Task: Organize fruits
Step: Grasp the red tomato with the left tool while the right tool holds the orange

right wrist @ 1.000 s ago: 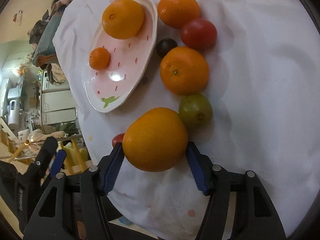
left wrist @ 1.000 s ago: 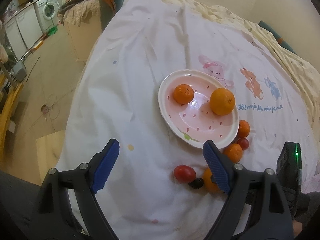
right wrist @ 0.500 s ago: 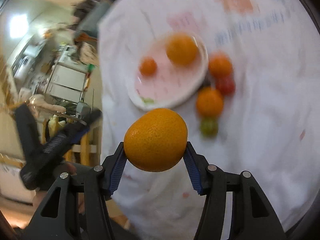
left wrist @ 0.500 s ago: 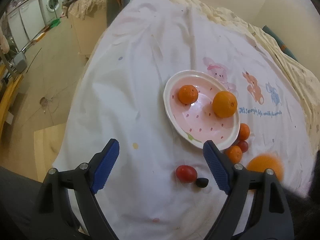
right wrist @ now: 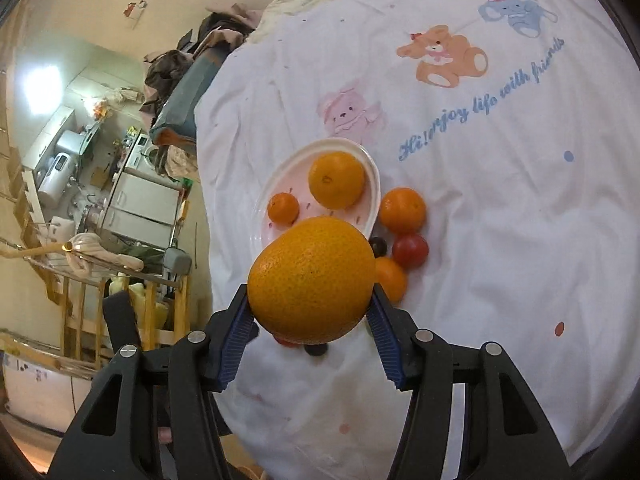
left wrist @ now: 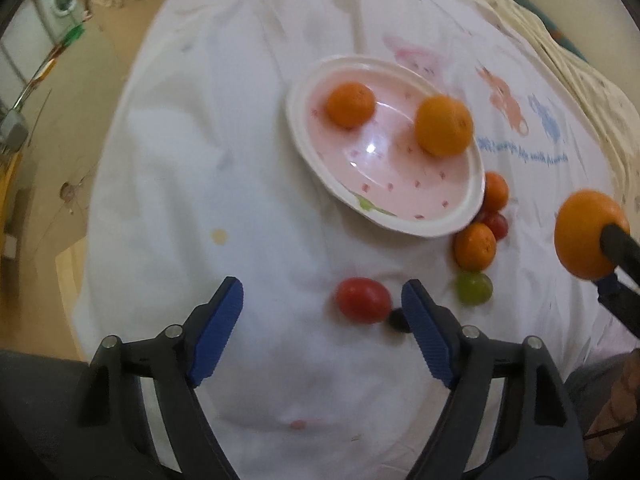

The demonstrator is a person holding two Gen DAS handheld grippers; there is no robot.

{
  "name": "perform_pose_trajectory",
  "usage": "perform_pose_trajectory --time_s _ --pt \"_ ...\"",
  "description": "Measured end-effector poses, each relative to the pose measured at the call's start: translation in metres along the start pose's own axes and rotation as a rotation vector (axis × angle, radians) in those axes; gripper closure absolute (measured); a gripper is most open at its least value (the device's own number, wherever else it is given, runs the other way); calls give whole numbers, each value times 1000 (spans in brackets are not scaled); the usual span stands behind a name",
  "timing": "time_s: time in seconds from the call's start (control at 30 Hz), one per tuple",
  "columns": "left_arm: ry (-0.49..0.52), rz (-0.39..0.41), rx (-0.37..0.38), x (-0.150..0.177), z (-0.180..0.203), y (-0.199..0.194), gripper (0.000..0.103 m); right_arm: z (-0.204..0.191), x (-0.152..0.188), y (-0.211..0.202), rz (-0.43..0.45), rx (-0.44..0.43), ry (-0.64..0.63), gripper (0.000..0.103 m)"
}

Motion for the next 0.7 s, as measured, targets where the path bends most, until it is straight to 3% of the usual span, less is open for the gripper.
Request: perform_pose_trajectory --time_s 0.1,0.27,0.47,0.7 --pt "31 -39 27 6 15 10 39 -1 -1 0 5 -16 13 44" --pt "71 -77 11 11 24 23 54 0 -5 1 3 -26 34 44" --pt "58 -85 14 9 22 25 71 1 -6 -1 6 -30 31 44" --pt "108 -51 4 8 26 16 71 0 -6 -2 9 -23 18 44"
Point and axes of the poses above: each gripper's, at about its wrist camera, not at the fingertips, and y roughly the way its jaws point, z to its right, x to its underside, the point moved 9 cm from there along y, roughly the way its jaws point, and after that the axes turned 3 degrees about -y, right-handed, at the moved point
